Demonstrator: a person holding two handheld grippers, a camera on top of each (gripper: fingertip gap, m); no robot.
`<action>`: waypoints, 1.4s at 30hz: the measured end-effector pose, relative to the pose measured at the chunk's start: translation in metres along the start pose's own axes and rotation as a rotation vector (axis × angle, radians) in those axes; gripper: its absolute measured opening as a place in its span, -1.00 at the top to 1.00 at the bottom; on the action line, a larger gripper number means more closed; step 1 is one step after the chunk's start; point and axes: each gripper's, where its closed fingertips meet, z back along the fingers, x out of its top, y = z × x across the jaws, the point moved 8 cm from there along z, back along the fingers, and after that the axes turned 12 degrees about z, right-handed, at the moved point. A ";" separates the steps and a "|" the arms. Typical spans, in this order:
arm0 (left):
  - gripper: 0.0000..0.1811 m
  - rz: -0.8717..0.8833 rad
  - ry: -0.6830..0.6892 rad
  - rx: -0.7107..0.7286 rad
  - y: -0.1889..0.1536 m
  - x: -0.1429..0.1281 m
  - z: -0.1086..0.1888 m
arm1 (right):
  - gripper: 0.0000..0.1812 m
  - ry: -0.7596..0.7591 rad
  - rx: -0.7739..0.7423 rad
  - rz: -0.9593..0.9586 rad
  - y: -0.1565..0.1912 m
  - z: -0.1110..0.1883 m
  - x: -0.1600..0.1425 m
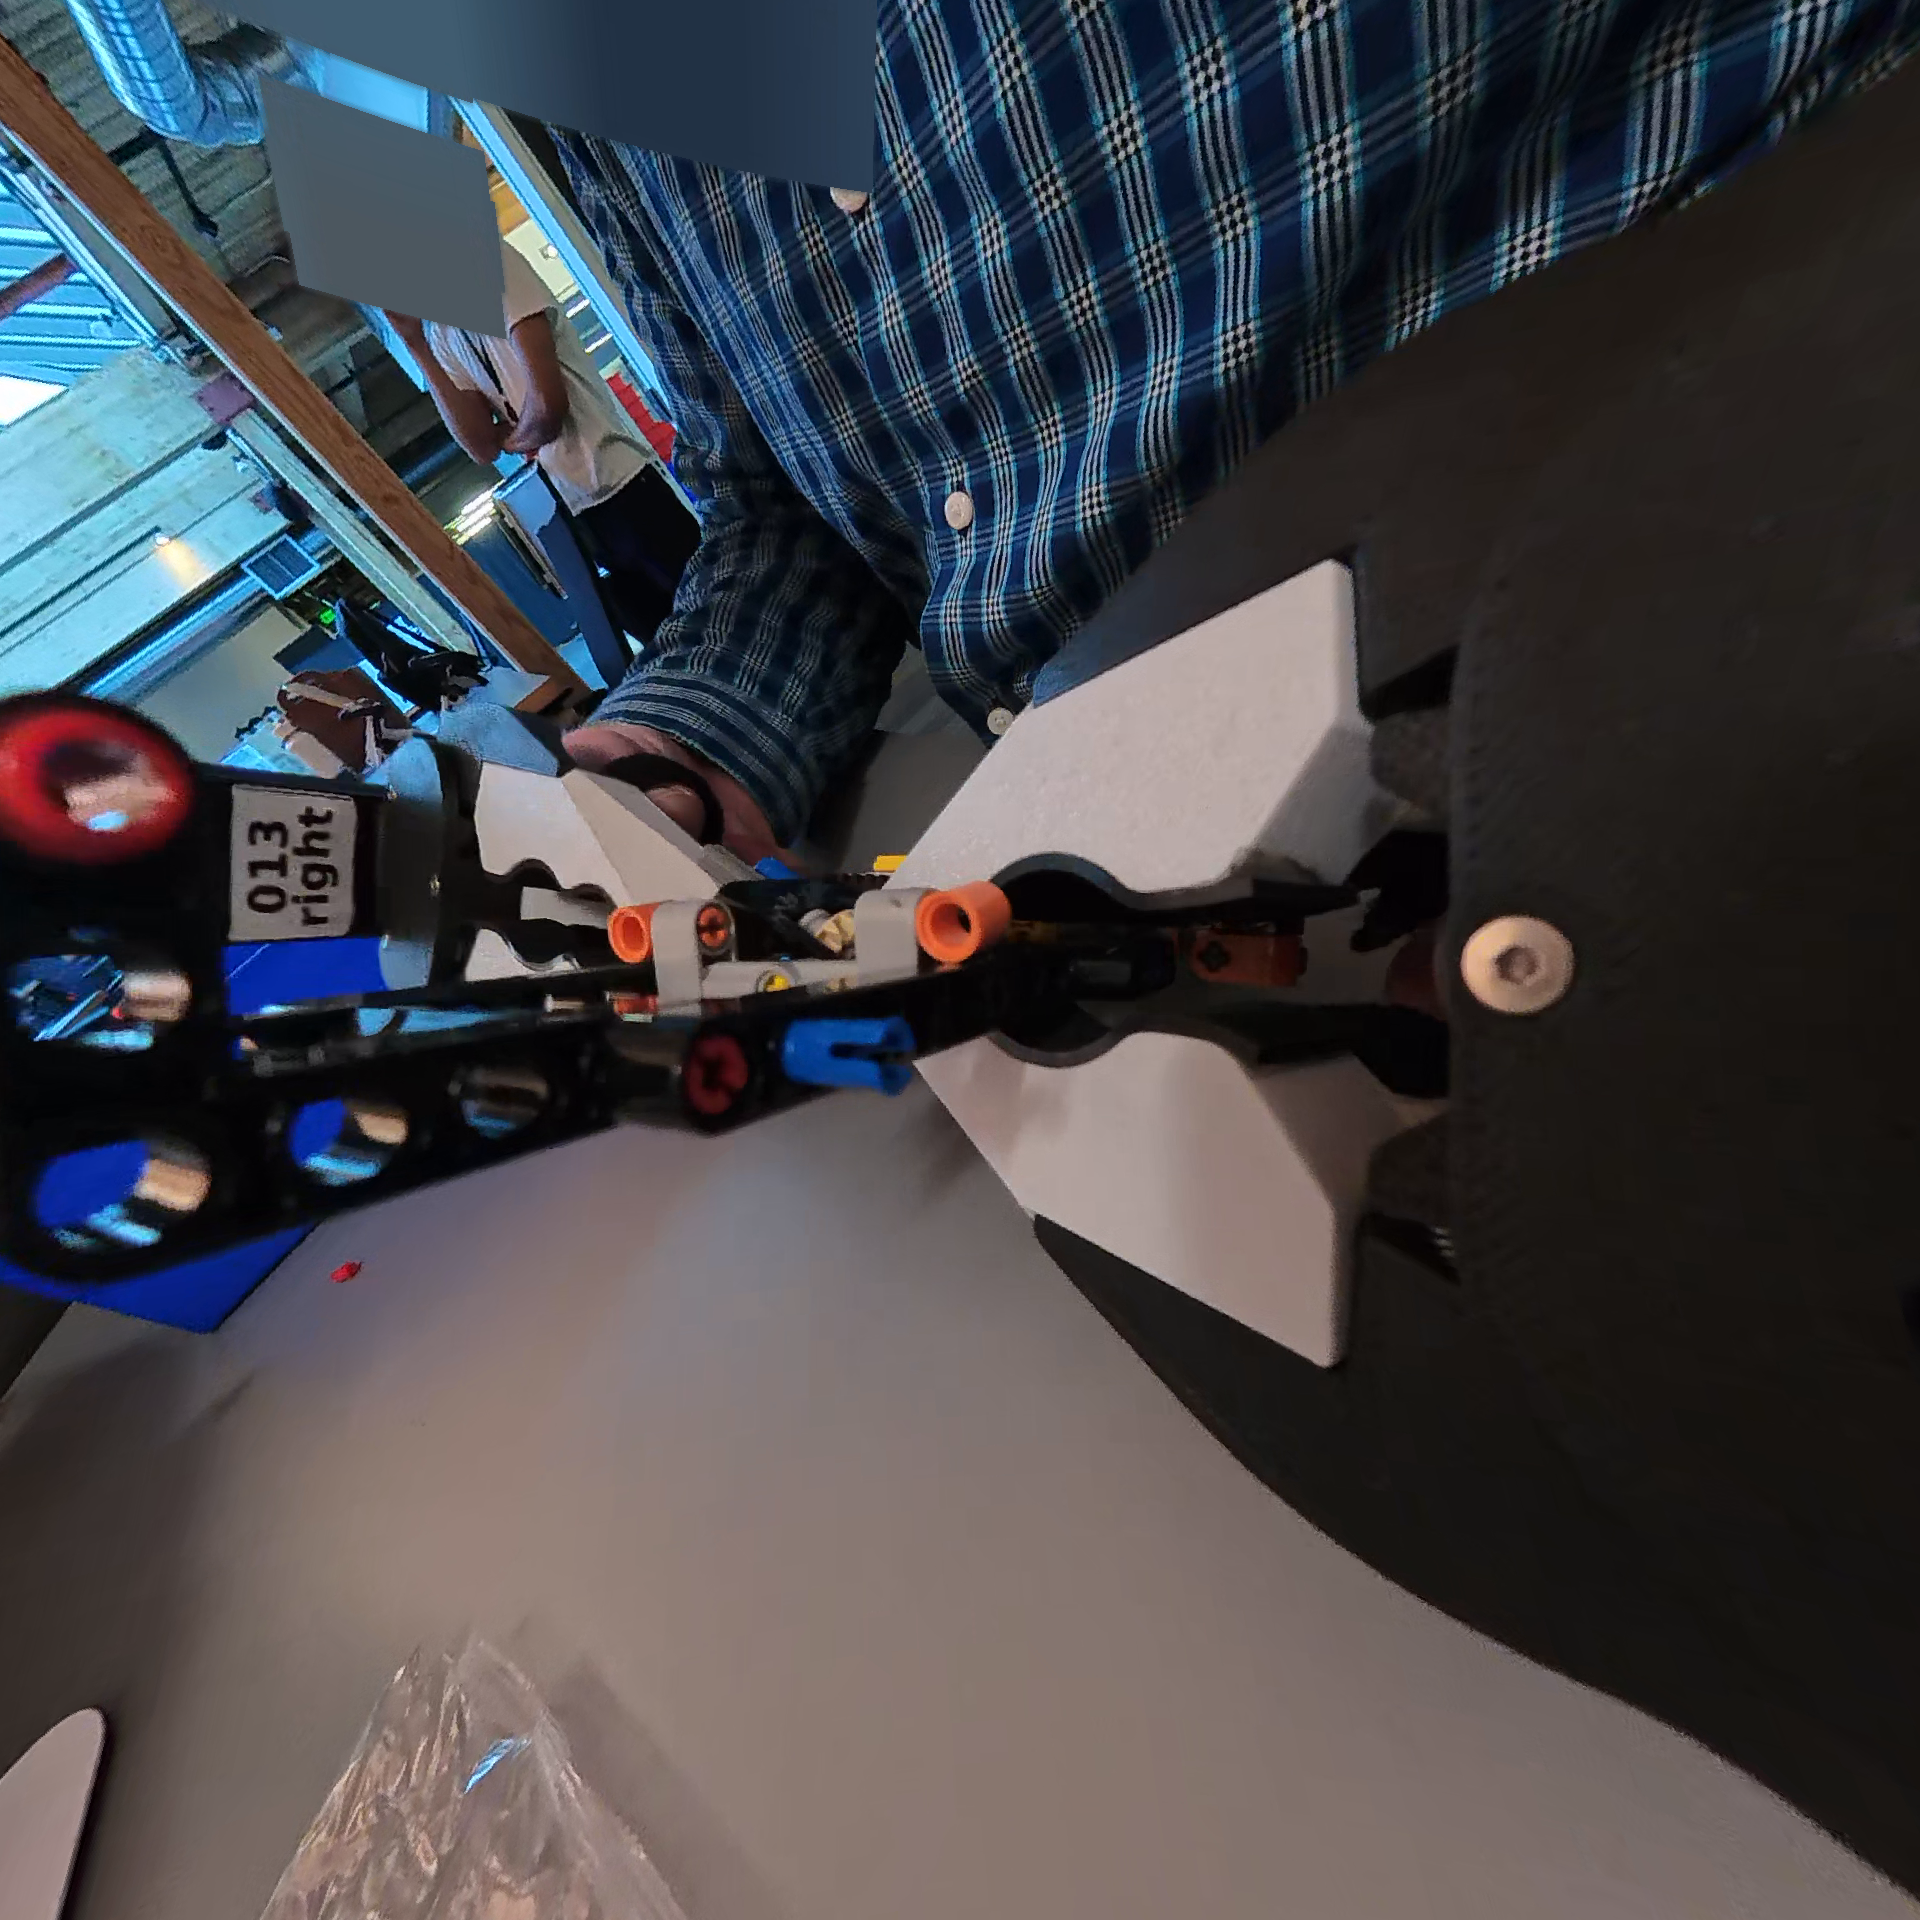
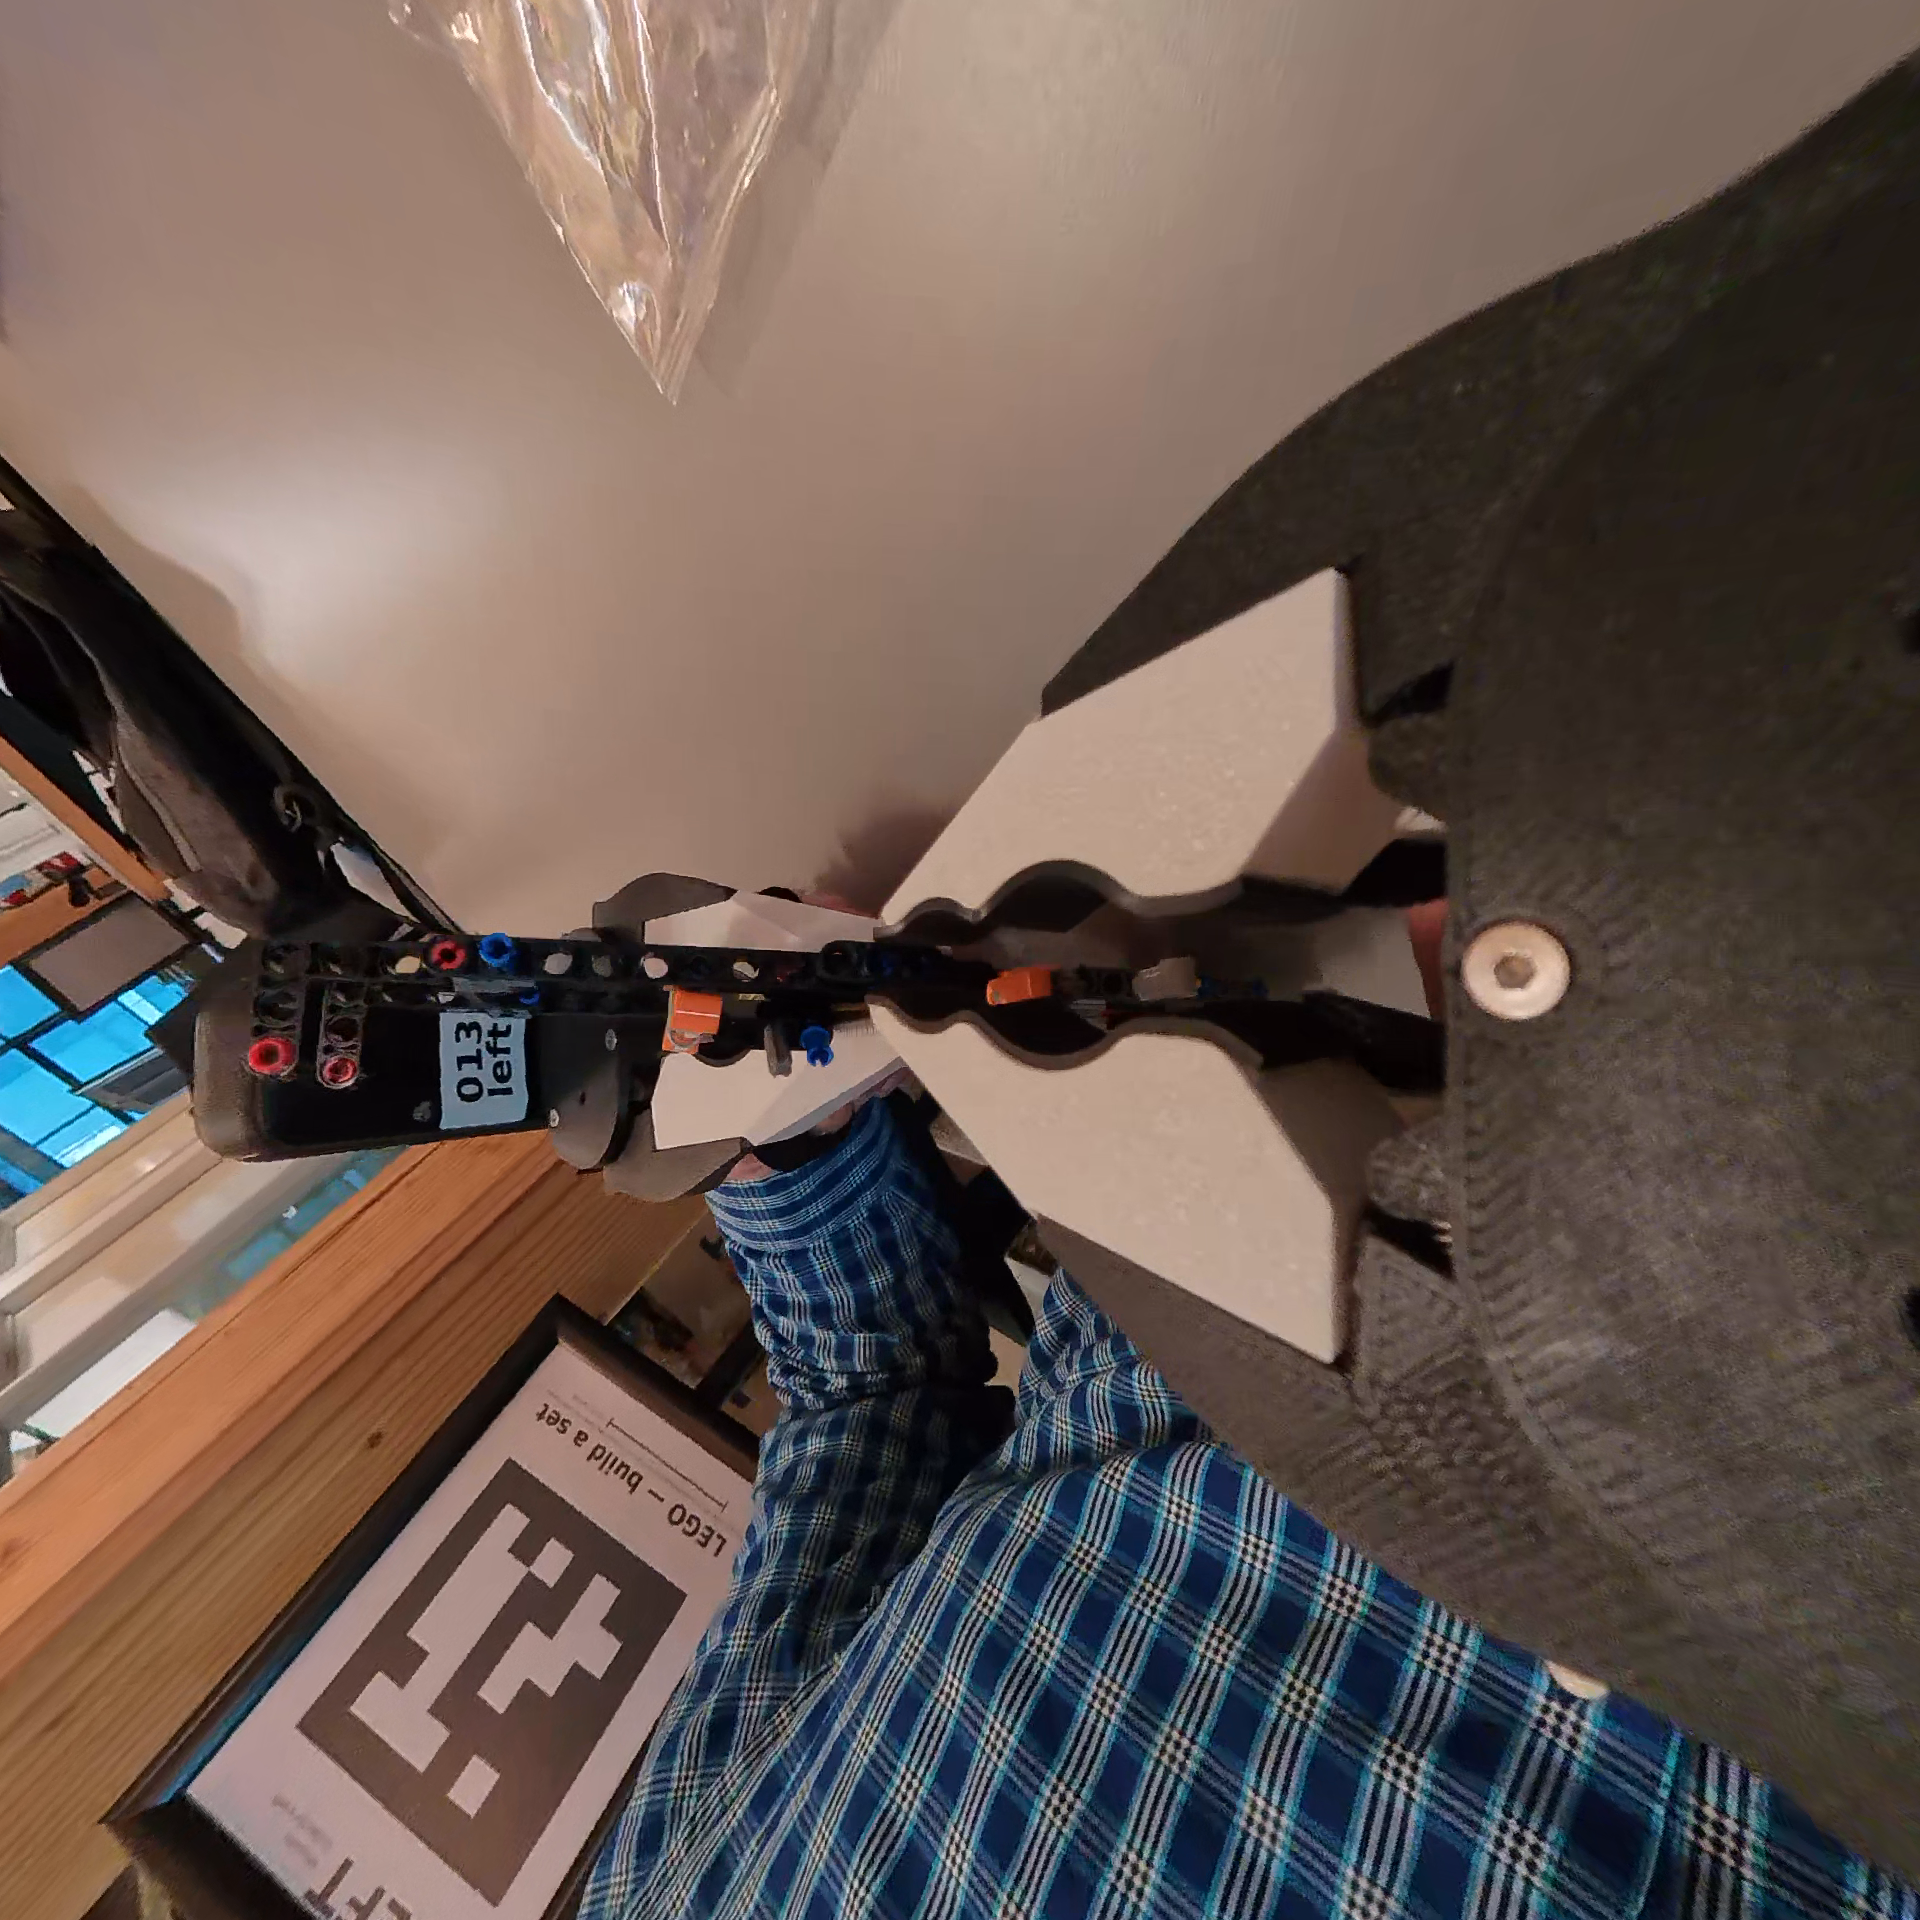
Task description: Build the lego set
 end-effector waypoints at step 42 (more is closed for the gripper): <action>0.49 -0.013 -0.005 -0.048 -0.006 -0.006 0.002 | 0.94 -0.024 -0.012 -0.016 -0.002 0.001 -0.005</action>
